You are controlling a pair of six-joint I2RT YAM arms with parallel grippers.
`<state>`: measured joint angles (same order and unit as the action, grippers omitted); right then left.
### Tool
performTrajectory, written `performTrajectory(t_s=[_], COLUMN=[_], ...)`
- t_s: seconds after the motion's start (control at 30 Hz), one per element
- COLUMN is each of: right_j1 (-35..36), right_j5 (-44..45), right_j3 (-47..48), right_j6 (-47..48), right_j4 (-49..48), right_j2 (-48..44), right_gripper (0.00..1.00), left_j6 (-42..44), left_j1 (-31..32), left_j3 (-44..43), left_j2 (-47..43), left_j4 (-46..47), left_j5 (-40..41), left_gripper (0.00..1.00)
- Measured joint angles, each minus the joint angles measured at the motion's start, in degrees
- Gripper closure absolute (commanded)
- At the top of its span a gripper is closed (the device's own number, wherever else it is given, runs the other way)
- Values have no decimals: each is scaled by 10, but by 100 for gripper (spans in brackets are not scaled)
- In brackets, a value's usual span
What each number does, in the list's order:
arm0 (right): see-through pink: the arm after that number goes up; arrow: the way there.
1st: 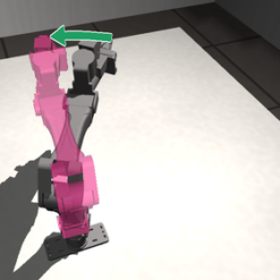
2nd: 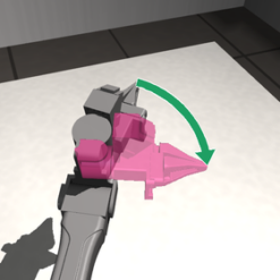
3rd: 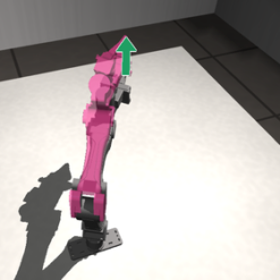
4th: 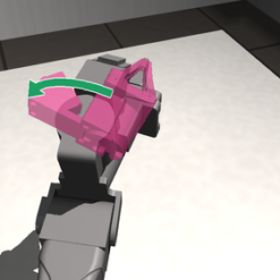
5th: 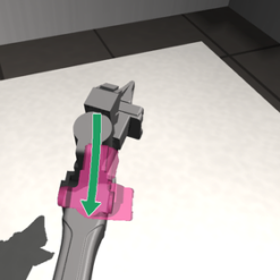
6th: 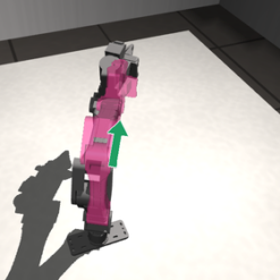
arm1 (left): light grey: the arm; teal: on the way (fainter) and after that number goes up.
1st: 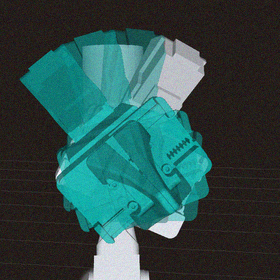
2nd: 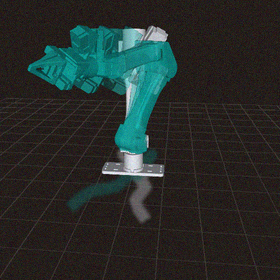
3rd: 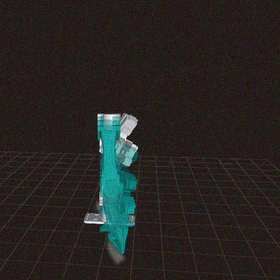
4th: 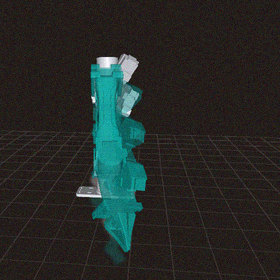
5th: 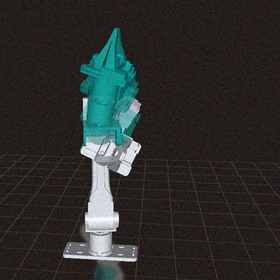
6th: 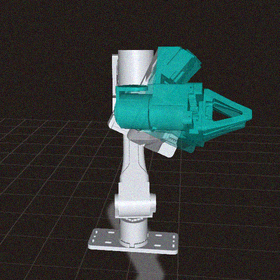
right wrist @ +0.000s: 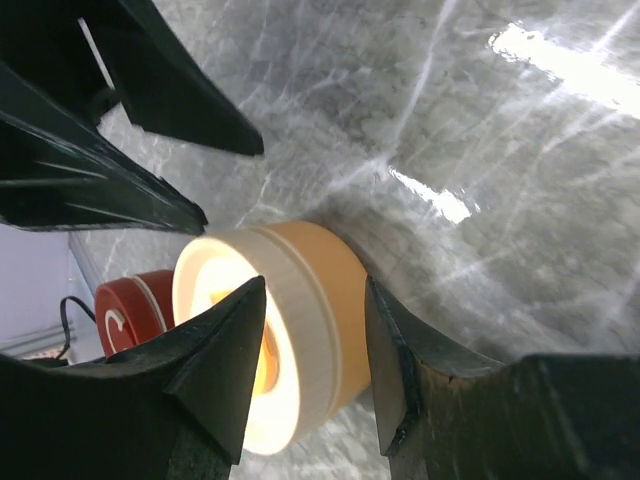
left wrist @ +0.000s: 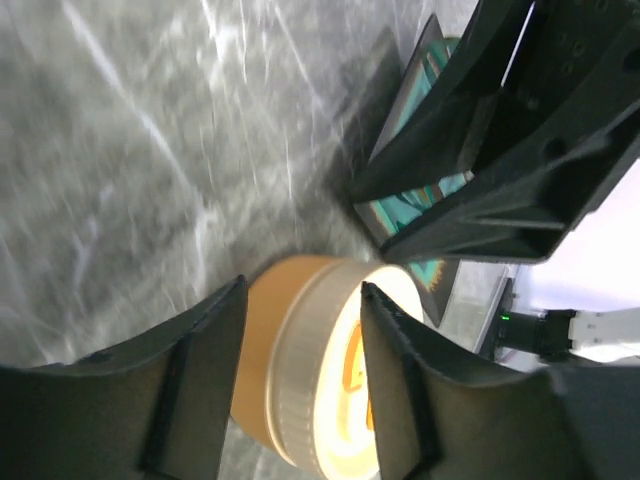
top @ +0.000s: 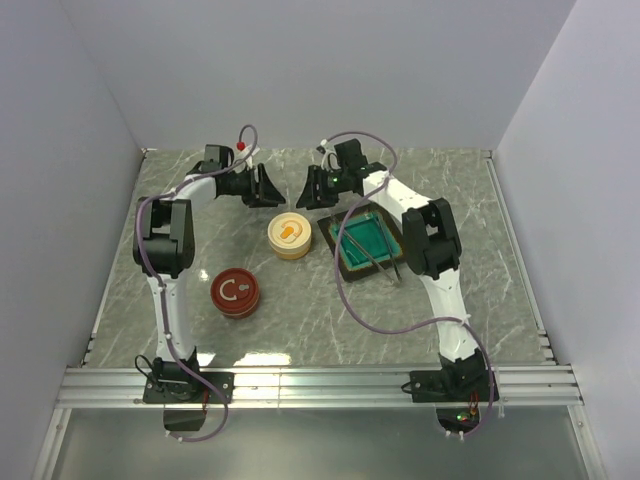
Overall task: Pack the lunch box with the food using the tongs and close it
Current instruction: Move the lunch box
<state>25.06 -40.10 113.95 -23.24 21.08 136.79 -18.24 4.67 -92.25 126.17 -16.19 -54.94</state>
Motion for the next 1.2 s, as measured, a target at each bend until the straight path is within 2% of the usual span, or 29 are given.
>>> performTrajectory(t_s=[0.13, 0.47, 0.67, 0.93, 1.2], right_j1=[-10, -93, -98, -97, -100], right_j5=[6, 6, -2, -3, -3], right_j3=[-4, -79, -162, -198, -216], right_j6=[19, 54, 66, 83, 97], right_j4=[20, 44, 49, 61, 76], right_j2=[-24, -202, -300, -344, -372], right_gripper=[47, 43, 42, 41, 41], left_j6=[20, 15, 5, -2, 53], left_j1=[9, 30, 38, 48, 48], left_j3=[-28, -73, -87, -84, -76], left_j2=[2, 67, 96, 106, 107], left_j4=[-12, -17, -19, -30, -91], left_j5=[11, -4, -37, -75, -99], left_gripper=[40, 48, 51, 53, 55])
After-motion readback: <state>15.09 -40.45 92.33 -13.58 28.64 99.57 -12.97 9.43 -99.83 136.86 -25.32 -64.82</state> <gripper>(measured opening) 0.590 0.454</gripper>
